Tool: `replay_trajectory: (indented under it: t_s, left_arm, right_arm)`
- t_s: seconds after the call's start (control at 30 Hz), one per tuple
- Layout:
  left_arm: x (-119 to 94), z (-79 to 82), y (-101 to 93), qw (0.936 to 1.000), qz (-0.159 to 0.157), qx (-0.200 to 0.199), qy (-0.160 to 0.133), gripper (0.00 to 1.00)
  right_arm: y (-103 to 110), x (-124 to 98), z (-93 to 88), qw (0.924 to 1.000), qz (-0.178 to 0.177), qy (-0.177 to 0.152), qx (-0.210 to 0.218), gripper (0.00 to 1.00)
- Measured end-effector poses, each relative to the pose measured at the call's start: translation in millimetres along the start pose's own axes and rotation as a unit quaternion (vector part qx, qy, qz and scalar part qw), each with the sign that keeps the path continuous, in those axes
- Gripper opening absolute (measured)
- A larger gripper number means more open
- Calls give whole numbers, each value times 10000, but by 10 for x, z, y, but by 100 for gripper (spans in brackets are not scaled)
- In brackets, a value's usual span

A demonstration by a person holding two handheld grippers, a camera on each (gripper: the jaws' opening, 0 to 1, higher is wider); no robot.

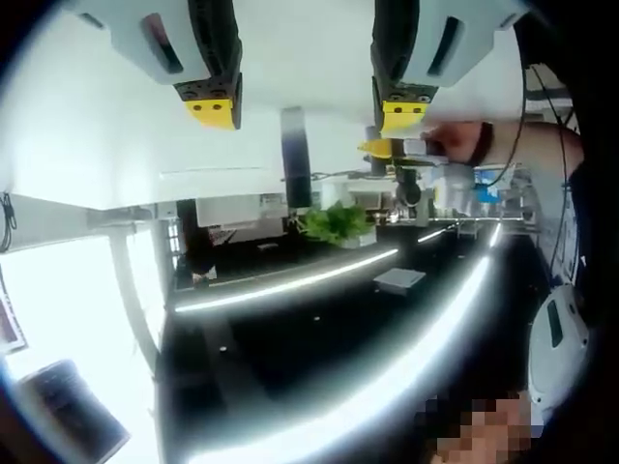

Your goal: Pick up cosmetic bottle twist off cap place on table pick up cap screw tight cap place on table

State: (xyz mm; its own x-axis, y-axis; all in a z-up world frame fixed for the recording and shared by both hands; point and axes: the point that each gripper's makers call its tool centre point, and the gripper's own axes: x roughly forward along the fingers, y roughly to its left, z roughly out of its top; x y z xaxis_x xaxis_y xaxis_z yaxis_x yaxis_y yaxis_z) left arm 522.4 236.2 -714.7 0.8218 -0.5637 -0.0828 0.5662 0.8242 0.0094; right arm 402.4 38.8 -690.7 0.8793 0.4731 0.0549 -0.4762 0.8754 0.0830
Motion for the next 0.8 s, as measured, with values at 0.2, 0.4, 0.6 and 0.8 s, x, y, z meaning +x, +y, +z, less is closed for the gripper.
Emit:
replay_trajectory:
  t_s: [0.2, 0.4, 0.6, 0.8]
  left_arm:
    - [-8, -32, 28, 9999, 111, -37, 42, 13]
    - [-1, -61, -6, 9999, 67, 24, 100, 13]
    - [-8, -58, -6, 9999, 75, -40, 84, 10]
    - [-11, -33, -43, 10000, -39, -57, 15, 9]
  right_arm:
    - [-5, -3, -1, 10000, -16, 0, -7, 47]
    - [-7, -6, 2, 10000, -18, -10, -3, 47]
    - [-9, -10, 5, 10000, -21, -16, -11, 46]
    - [-13, -12, 4, 10000, -20, -20, -13, 45]
